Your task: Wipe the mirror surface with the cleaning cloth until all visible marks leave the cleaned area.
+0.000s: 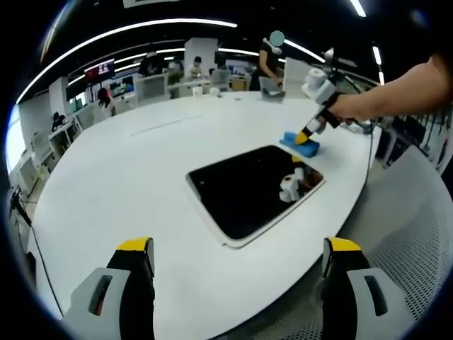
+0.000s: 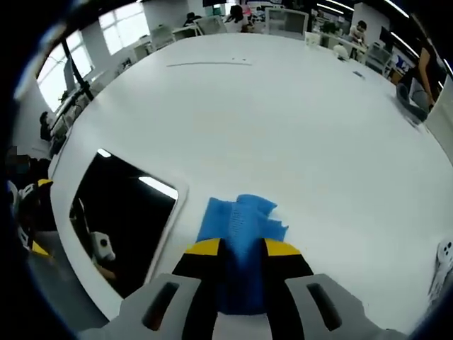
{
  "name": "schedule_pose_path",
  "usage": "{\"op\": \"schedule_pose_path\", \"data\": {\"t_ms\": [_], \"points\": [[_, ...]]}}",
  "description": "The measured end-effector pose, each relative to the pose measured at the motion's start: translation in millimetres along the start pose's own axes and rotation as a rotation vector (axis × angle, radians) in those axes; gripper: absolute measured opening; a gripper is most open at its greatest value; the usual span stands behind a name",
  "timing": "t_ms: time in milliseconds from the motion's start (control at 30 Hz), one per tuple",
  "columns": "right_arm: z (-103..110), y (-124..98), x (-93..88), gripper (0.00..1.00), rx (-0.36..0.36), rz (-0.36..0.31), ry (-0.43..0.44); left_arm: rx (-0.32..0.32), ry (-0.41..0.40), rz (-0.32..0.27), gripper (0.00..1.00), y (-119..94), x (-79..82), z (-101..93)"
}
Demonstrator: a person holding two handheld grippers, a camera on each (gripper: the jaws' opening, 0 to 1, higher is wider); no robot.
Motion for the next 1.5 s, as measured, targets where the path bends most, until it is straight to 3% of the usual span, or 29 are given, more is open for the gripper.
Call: {"op": "schedule_pose_path", "data": {"t_ms": [133,233,367,433,467,533,667,867,967,1067,1167,1267,1333,1500], "points": [[-7,-19,2.4,0.31,-0.007,-0.042,-0.039,-0.012,0.007,0.013,1.00,1,-1.6,-2.1],[-17,-37,4.0,0.38,-0.024,-0.104,-0.124,-0.026,0.021,-0.001,1.00,0,1.1,-4.7],[-19,-63,-4.7,0.51,-0.033,-0.166,-0.122,-0.009,-0.006,-0.008,1.00,-1,3.1,-3.4],[-14,-74,-14.2,0.60,-0.048,-0.175,-0.102,-0.026,0.014,-0.009,1.00,-1,2.2,-7.5],[-12,-78,-15.7,0.65,-0.056,-0.210,-0.092,-0.034,0.021,-0.007,1.00,-1,1.7,-9.2],[-2,-90,-18.8,0.71,-0.099,-0.351,-0.076,-0.029,0.029,-0.010,1.00,-1,2.6,-8.6],[14,-97,-31.3,0.87,-0.159,-0.441,-0.084,-0.030,0.030,-0.016,1.00,-2,2.2,-9.7],[41,-103,-47.4,0.93,-0.144,-0.518,-0.030,-0.032,0.029,-0.041,1.00,-6,2.8,-13.6],[52,-101,-54.7,0.94,-0.143,-0.532,-0.020,-0.036,0.037,-0.048,1.00,-9,0.7,-20.8],[51,-103,-62.7,0.95,-0.190,-0.490,-0.037,-0.031,0.056,-0.054,1.00,-11,-2.9,-22.5],[44,-109,-65.6,0.96,-0.217,-0.522,0.013,0.025,-0.028,-0.071,1.00,-15,0.9,-11.6],[52,-107,-68.3,0.97,-0.185,-0.520,0.040,0.031,-0.011,-0.080,1.00,-19,2.9,-8.9],[62,-105,-68.9,0.98,-0.167,-0.504,0.015,0.020,0.000,-0.107,1.00,-21,7.2,-8.5],[83,-107,-67.2,1.00,-0.139,-0.516,-0.033,0.070,-0.026,-0.141,1.00,-30,16.8,2.5]]}}
Point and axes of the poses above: the point that each gripper's makers call its tool centre point, and the gripper's own axes: y roughly forward along the fingers, z roughly to its left, x roughly out of its top, the point moved 6 cm from there along -y, roughly backward along the fingers, and after that the axes turned 15 degrees about -y, right-handed, at the moved point
